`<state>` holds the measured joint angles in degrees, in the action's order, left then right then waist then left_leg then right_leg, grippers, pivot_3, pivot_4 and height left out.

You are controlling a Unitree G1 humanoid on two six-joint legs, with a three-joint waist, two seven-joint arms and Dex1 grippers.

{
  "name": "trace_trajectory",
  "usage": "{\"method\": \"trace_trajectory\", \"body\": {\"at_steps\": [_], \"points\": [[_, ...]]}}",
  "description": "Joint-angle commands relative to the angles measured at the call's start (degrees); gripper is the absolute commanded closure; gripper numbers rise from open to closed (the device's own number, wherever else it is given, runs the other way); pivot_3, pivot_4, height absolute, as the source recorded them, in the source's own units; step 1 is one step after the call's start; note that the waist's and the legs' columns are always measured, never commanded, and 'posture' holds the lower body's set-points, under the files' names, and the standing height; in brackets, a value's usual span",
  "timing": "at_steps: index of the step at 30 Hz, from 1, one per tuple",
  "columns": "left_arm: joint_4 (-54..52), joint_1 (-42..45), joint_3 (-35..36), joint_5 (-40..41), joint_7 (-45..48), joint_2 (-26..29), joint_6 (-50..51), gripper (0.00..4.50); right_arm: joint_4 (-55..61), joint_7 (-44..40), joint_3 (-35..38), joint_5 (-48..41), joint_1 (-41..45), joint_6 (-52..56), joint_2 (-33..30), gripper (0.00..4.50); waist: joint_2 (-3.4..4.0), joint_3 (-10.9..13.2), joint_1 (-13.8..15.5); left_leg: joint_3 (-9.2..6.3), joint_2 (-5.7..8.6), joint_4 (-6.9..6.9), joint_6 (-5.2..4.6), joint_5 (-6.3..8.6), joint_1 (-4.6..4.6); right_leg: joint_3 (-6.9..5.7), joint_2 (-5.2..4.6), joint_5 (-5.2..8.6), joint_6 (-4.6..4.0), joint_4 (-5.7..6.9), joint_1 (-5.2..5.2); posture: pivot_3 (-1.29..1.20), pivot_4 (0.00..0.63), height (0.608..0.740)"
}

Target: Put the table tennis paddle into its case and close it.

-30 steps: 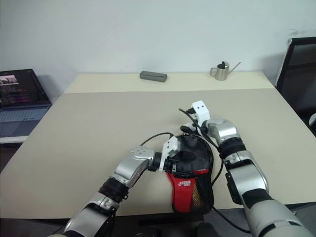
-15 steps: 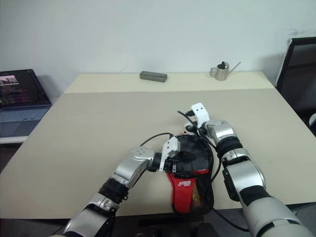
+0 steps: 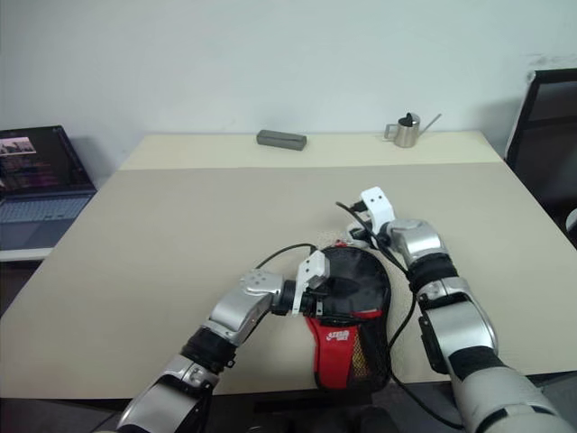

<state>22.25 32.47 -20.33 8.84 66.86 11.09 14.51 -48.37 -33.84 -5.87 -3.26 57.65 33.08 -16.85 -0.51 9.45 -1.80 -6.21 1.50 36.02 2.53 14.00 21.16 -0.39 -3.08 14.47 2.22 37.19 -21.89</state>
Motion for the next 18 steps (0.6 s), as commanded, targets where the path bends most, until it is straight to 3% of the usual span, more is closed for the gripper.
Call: {"method": "trace_trajectory", "body": {"at_steps": [1, 7, 18], "points": [[5.2, -3.1, -2.7, -1.9, 0.3, 0.3, 3.4, 0.21, 3.5, 0.7, 0.7, 1.3, -0.6, 0.8, -3.2, 3.88, 0.03, 0.0, 0.1, -0.01, 0.01, 0.00, 0.00, 0.00, 0.00, -0.01, 0.00, 0.00, 0.00, 0.00, 0.02, 0.00, 0.150, 0.740], [5.7, -3.0, -2.8, -2.0, 0.5, 0.1, 3.3, 0.21, 10.9, -0.5, 1.1, 1.0, -5.9, 4.7, -8.0, 3.88, 0.07, -0.1, 0.3, -0.08, 0.05, 0.00, -0.03, 0.02, -0.03, -0.08, -0.04, 0.04, 0.07, -0.13, 0.16, 0.00, 0.150, 0.740], [6.4, -2.7, -3.1, -2.3, 1.2, -0.4, 2.8, 0.21, 39.4, -4.4, 6.4, -4.7, -20.6, 22.1, -20.8, 3.88, 0.15, -0.1, 1.5, -0.10, 0.08, 0.00, -0.11, 0.08, -0.01, -0.11, -0.08, 0.20, 0.31, -0.22, 0.20, 0.00, 0.150, 0.740]]}}
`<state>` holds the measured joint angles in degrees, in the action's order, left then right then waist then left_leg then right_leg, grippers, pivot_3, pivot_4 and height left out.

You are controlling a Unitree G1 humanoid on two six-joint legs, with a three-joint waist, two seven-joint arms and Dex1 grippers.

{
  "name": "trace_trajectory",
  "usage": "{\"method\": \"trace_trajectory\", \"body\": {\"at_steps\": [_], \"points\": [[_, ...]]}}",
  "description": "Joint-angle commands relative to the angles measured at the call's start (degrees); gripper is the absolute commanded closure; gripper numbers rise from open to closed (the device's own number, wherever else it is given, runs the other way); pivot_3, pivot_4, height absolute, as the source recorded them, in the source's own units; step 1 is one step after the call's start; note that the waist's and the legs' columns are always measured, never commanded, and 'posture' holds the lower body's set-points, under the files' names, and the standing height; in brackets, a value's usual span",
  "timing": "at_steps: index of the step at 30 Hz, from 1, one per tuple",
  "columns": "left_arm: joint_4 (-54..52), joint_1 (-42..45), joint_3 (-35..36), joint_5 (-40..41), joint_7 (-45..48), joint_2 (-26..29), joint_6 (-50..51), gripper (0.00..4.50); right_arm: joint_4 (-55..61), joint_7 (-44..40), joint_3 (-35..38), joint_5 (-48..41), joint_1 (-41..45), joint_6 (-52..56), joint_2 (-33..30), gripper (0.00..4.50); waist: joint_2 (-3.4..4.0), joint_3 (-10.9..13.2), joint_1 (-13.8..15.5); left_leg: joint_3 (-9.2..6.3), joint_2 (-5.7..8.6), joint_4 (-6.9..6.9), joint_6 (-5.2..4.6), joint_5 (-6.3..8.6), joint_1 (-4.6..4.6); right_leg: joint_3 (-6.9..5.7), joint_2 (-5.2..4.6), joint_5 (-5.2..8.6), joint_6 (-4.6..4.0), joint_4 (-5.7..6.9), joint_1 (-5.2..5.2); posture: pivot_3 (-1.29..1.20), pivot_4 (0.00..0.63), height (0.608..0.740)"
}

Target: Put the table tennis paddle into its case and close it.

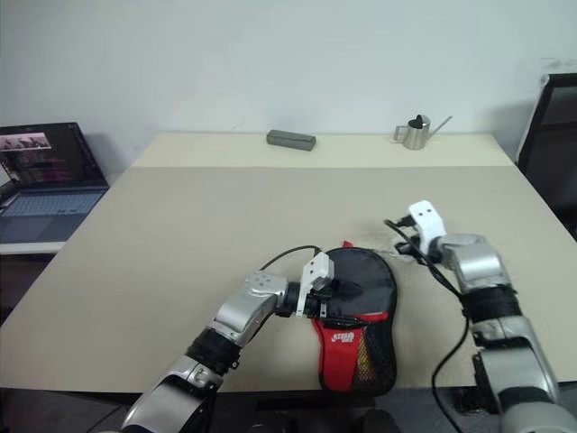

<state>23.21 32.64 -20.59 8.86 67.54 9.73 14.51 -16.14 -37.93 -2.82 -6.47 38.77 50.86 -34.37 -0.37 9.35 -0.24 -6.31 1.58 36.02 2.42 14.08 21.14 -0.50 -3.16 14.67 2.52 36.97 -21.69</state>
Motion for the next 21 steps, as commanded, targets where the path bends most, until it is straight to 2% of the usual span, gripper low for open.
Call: {"method": "trace_trajectory", "body": {"at_steps": [1, 11, 21], "points": [[5.7, -2.8, -2.8, -2.3, 0.5, 0.9, 2.7, 0.21, 10.1, -1.1, 4.2, -2.5, -3.4, 6.3, -4.8, 3.88, 0.02, 0.0, 0.0, 0.02, -0.01, 0.00, -0.01, 0.01, -0.01, 0.00, 0.01, 0.00, 0.00, 0.00, 0.00, 0.00, 0.150, 0.740], [6.9, -2.2, -3.0, -2.7, 1.2, 0.6, 2.0, 0.21, 35.3, -9.3, 6.8, -15.0, -20.4, 19.0, -15.4, 3.88, -0.03, 0.0, 0.3, -0.03, -0.02, 0.01, -0.06, 0.07, -0.02, -0.06, 0.00, 0.10, 0.13, -0.10, 0.09, 0.00, 0.150, 0.740], [7.6, -1.6, -3.3, -3.1, 1.5, 0.2, 1.5, 0.21, 46.6, -15.6, 9.3, -22.3, -37.5, 16.6, -24.5, 3.95, -0.31, 0.1, 0.3, 0.01, -0.05, 0.02, 0.03, 0.17, -0.17, -0.06, -0.01, 0.28, 0.23, -0.19, 0.30, 0.00, 0.150, 0.740]]}}
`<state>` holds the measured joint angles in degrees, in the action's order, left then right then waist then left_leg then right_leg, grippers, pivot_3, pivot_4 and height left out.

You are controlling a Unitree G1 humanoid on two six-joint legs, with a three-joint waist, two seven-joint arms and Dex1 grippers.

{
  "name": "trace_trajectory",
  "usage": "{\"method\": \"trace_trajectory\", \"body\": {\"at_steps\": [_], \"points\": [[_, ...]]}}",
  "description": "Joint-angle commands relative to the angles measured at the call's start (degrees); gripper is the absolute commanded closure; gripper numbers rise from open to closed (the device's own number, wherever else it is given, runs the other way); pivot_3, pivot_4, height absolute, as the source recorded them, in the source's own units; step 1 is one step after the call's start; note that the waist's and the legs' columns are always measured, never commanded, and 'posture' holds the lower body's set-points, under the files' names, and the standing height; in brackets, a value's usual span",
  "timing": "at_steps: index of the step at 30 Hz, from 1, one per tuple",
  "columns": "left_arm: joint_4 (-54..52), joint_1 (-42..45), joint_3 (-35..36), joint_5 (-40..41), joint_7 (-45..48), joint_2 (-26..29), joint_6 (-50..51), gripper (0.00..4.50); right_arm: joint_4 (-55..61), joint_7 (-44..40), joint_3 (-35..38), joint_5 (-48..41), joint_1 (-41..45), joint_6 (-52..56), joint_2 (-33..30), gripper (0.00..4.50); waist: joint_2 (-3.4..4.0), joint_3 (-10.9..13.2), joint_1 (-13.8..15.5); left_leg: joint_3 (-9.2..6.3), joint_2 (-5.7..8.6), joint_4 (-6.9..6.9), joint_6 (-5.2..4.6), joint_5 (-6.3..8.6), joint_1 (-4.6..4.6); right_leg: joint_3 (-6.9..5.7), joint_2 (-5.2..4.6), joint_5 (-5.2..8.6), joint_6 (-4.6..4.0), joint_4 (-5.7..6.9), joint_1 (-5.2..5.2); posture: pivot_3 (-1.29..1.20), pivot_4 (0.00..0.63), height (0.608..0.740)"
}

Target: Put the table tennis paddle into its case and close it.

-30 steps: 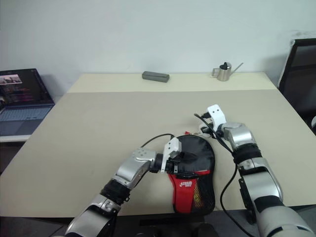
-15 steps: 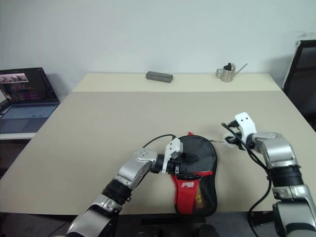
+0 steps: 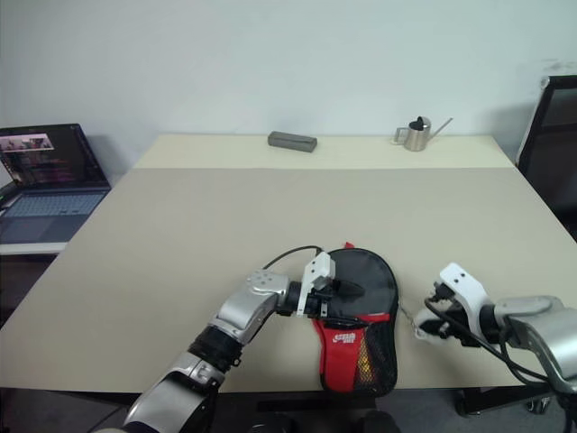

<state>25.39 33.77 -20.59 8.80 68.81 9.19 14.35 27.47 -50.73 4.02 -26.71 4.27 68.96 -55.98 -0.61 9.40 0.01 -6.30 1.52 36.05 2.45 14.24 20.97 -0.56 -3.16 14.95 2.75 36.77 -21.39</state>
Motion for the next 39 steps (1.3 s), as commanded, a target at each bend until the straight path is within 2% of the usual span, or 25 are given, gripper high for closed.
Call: {"method": "trace_trajectory", "body": {"at_steps": [1, 5, 11, 20, 27, 33, 34, 39], "points": [[5.5, -2.7, -3.3, -3.0, 0.3, 0.7, 1.6, 0.21, 3.7, -3.9, 3.0, -2.7, -4.5, -2.2, -4.0, 3.95, -0.10, 0.1, 0.1, 0.00, 0.00, 0.00, 0.01, 0.01, 0.01, -0.01, 0.00, 0.01, 0.01, 0.00, 0.00, 0.00, 0.150, 0.740], [5.9, -2.5, -3.4, -3.2, 0.4, 0.4, 1.4, 0.21, 7.5, -8.9, 6.8, -7.0, -10.6, -4.1, -7.7, 3.96, -0.11, 0.0, 0.6, -0.01, 0.03, 0.01, -0.01, 0.12, 0.02, -0.01, -0.02, 0.14, 0.18, -0.02, 0.02, 0.00, 0.150, 0.740], [6.3, -2.0, -3.7, -3.1, 0.5, 0.1, 1.0, 0.21, 11.8, -13.6, 11.3, -8.8, -21.6, -8.6, -11.3, 3.97, -0.16, 0.0, 1.7, -0.04, 0.07, 0.05, -0.08, 0.50, 0.04, -0.04, -0.14, 0.54, 0.31, -0.05, 0.09, 0.00, 0.150, 0.740], [7.0, -1.4, -3.8, -3.2, 0.4, -0.2, 0.4, 0.21, 18.3, -15.2, 10.5, -7.9, -32.5, -15.0, -12.8, 3.97, -0.31, -0.1, 1.4, 0.03, 0.10, 0.11, -0.13, 0.66, -0.12, -0.03, -0.19, 0.66, 0.29, -0.03, 0.26, 0.00, 0.150, 0.740], [7.2, -1.3, -3.7, -3.3, 0.3, -0.2, 0.3, 0.21, 21.8, -13.8, 9.1, -9.8, -33.4, -15.9, -11.8, 3.98, -0.37, -0.2, 1.4, 0.02, 0.05, 0.11, -0.10, 0.67, -0.11, -0.03, -0.20, 0.67, 0.27, -0.07, 0.27, 0.00, 0.150, 0.740], [7.2, -1.3, -3.8, -3.3, 0.2, -0.2, 0.2, 0.21, 19.4, -11.4, 7.6, -9.7, -29.2, -16.0, -10.9, 3.98, -0.42, -0.2, 1.4, 0.02, 0.04, 0.11, -0.10, 0.67, -0.12, -0.03, -0.19, 0.67, 0.27, -0.06, 0.27, 0.00, 0.150, 0.740], [7.2, -1.3, -3.8, -3.3, 0.2, -0.2, 0.1, 0.21, 19.0, -11.8, 7.9, -10.1, -29.0, -15.9, -11.1, 3.25, -0.43, -0.2, 1.4, 0.03, 0.03, 0.11, -0.10, 0.67, -0.12, -0.02, -0.19, 0.67, 0.27, -0.06, 0.27, 0.00, 0.150, 0.740], [7.1, -1.3, -3.9, -3.4, 0.2, -0.2, 0.1, 0.21, 17.7, -14.2, 9.9, -10.7, -28.7, -17.5, -11.8, 1.64, -0.44, -0.2, 1.4, 0.03, 0.02, 0.11, -0.10, 0.67, -0.12, -0.03, -0.19, 0.68, 0.26, -0.05, 0.27, 0.00, 0.150, 0.740]]}}
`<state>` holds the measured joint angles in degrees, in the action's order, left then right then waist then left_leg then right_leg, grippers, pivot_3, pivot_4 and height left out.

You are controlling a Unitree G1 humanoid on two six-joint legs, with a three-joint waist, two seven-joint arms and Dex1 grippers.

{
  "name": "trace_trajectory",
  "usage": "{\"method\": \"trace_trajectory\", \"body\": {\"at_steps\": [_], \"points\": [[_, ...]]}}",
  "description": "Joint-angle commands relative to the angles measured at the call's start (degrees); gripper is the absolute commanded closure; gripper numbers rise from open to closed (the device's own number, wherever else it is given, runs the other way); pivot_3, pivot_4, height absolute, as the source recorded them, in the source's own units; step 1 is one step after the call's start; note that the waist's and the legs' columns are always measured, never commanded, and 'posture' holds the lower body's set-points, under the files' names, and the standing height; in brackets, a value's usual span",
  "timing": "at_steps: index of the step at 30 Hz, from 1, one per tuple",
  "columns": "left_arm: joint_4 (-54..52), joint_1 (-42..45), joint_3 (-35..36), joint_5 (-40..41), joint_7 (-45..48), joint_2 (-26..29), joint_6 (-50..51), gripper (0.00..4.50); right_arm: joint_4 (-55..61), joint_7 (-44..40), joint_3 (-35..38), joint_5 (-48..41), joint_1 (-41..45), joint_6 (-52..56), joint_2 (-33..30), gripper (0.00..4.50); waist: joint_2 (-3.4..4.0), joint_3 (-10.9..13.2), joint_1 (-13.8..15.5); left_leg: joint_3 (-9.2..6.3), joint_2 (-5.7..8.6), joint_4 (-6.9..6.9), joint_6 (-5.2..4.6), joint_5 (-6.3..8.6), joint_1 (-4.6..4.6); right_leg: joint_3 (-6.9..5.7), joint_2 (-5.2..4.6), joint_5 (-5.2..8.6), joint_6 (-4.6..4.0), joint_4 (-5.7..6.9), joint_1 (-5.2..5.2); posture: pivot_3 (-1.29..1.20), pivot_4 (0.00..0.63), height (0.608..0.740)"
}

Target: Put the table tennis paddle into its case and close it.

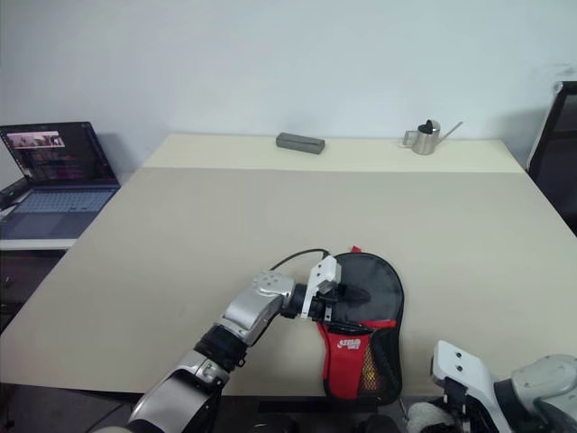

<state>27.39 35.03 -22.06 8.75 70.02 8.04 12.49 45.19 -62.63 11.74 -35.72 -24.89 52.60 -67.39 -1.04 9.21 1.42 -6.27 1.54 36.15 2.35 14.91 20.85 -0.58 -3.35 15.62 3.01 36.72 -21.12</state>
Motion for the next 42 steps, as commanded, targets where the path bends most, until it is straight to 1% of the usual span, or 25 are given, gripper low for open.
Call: {"method": "trace_trajectory", "body": {"at_steps": [1, 3, 5, 7, 10, 13, 15, 19, 22, 27, 30, 32, 35, 39, 42], "points": [[5.1, -2.5, -2.4, -3.3, -1.0, 0.9, 2.0, 0.21, -0.5, -2.8, 3.1, -2.5, 1.0, -1.3, -0.2, 1.27, -0.01, 0.0, 0.0, 0.00, 0.00, 0.00, 0.00, 0.00, 0.00, 0.00, 0.00, 0.00, 0.00, 0.00, 0.00, 0.00, 0.150, 0.740], [5.2, -2.5, -2.5, -3.3, -1.1, 0.9, 1.9, 0.21, -1.7, -3.7, 5.2, -3.7, 2.4, -1.6, -0.1, 0.62, -0.01, 0.0, -0.1, 0.02, 0.00, 0.01, 0.00, 0.00, -0.01, 0.01, 0.00, 0.00, 0.00, 0.01, 0.00, 0.00, 0.150, 0.740], [5.3, -2.5, -2.5, -3.3, -1.0, 0.8, 1.9, 0.21, -2.7, -4.8, 7.3, -5.7, 3.9, -0.9, -0.1, 0.62, -0.02, 0.0, -0.1, 0.01, 0.00, 0.02, 0.00, 0.00, -0.02, 0.01, 0.00, 0.00, 0.00, 0.03, 0.02, 0.00, 0.150, 0.740], [5.6, -2.3, -2.5, -3.4, -1.1, 0.6, 1.6, 0.21, -4.0, -5.6, 9.9, -10.6, 7.0, 1.9, -0.2, 0.62, -0.02, 0.0, -0.1, 0.01, -0.01, 0.02, 0.00, 0.00, -0.02, 0.01, 0.01, 0.00, 0.00, 0.03, 0.02, 0.00, 0.150, 0.740], [5.9, -1.9, -2.5, -3.4, -1.3, 0.2, 1.2, 0.21, -5.7, -3.9, 10.2, -13.9, 12.4, 3.7, 0.3, 0.62, -0.02, 0.0, -0.1, 0.00, 0.00, 0.02, 0.00, 0.00, -0.02, 0.00, 0.01, 0.00, 0.00, 0.03, 0.04, 0.00, 0.150, 0.740], [4.6, -1.7, -2.2, -3.1, -1.2, 0.2, 0.9, 0.21, -9.2, 0.3, 7.0, -14.4, 20.5, 3.9, 2.4, 0.62, -0.03, 0.0, -0.1, -0.01, 0.01, 0.03, 0.00, 0.00, -0.02, 0.00, 0.01, 0.00, 0.00, 0.03, 0.04, 0.00, 0.150, 0.740], [2.4, -1.7, -1.7, -2.5, -0.9, 0.7, 1.1, 0.21, -11.7, 2.4, 4.5, -12.7, 24.8, 2.6, 4.2, 0.62, -0.05, 0.0, 0.0, -0.01, 0.00, 0.04, 0.00, 0.00, -0.02, 0.01, 0.00, 0.00, 0.00, 0.03, 0.03, 0.00, 0.150, 0.740], [-0.9, -1.4, -1.2, -1.9, -0.8, 1.6, 1.5, 0.21, -16.6, 3.8, 0.1, -10.6, 30.7, 1.3, 6.6, 0.62, -0.05, 0.1, -0.2, -0.04, -0.01, 0.00, -0.01, 0.00, 0.08, 0.02, 0.01, 0.00, -0.02, 0.03, -0.10, 0.00, 0.150, 0.740], [-3.4, -0.3, -0.5, -1.2, -1.1, 1.6, 2.2, 0.21, -21.7, 5.0, -4.5, -7.5, 37.3, -1.1, 10.2, 0.62, 0.00, 0.1, -0.4, 0.00, 0.00, -0.03, 0.00, -0.01, 0.08, 0.06, 0.04, 0.01, -0.04, 0.08, -0.17, 0.00, 0.150, 0.740], [-10.4, -0.5, 0.4, 0.5, -1.0, 2.7, 4.2, 0.21, -29.2, 5.3, -8.5, -2.9, 43.9, -7.6, 17.1, 0.62, -0.09, 0.3, -1.0, -0.01, 0.00, -0.03, 0.00, -0.01, 0.17, 0.07, 0.08, 0.01, -0.06, 0.11, -0.28, 0.00, 0.150, 0.740], [-17.0, -1.3, 1.5, 1.9, -1.3, 4.7, 6.4, 0.21, -33.5, 2.6, -10.1, 0.1, 45.5, -14.3, 20.3, 0.62, -0.09, 0.6, -1.4, -0.01, -0.05, -0.05, 0.01, -0.01, 0.23, 0.08, 0.09, 0.01, -0.10, 0.15, -0.38, 0.00, 0.150, 0.740], [-20.6, -1.7, 2.2, 2.8, -1.7, 5.8, 7.8, 0.21, -35.9, 1.7, -10.8, 0.5, 46.9, -14.7, 21.4, 0.62, -0.07, 0.7, -1.5, -0.01, -0.10, -0.05, 0.02, 0.00, 0.34, 0.10, 0.08, -0.03, -0.18, 0.17, -0.52, 0.00, 0.150, 0.740], [-28.8, -3.0, 5.7, 5.7, -2.8, 9.6, 11.7, 0.21, -40.3, -0.4, -13.0, 2.9, 49.5, -17.4, 23.0, 0.62, -0.04, 0.7, -1.6, 0.00, -0.16, -0.01, 0.09, -0.04, 0.69, 0.12, 0.07, -0.17, -0.40, 0.25, -0.89, 0.00, 0.150, 0.740], [-37.4, -6.7, 12.8, 10.9, -3.5, 16.9, 16.8, 0.21, -45.1, -2.2, -14.6, 6.1, 52.2, -21.7, 24.9, 0.62, 0.04, 0.8, -2.1, 0.00, -0.18, -0.02, 0.22, -0.11, 0.90, 0.10, 0.11, -0.17, -0.43, 0.30, -1.14, 0.00, 0.150, 0.740], [-40.7, -11.2, 19.6, 14.2, -6.0, 21.5, 19.5, 0.21, -49.4, -3.3, -13.8, 6.7, 54.1, -25.1, 27.2, 0.62, 0.09, 1.0, -2.7, 0.01, -0.23, -0.04, 0.20, -0.09, 0.89, 0.11, 0.12, -0.16, -0.46, 0.30, -1.16, 0.00, 0.150, 0.740]]}}
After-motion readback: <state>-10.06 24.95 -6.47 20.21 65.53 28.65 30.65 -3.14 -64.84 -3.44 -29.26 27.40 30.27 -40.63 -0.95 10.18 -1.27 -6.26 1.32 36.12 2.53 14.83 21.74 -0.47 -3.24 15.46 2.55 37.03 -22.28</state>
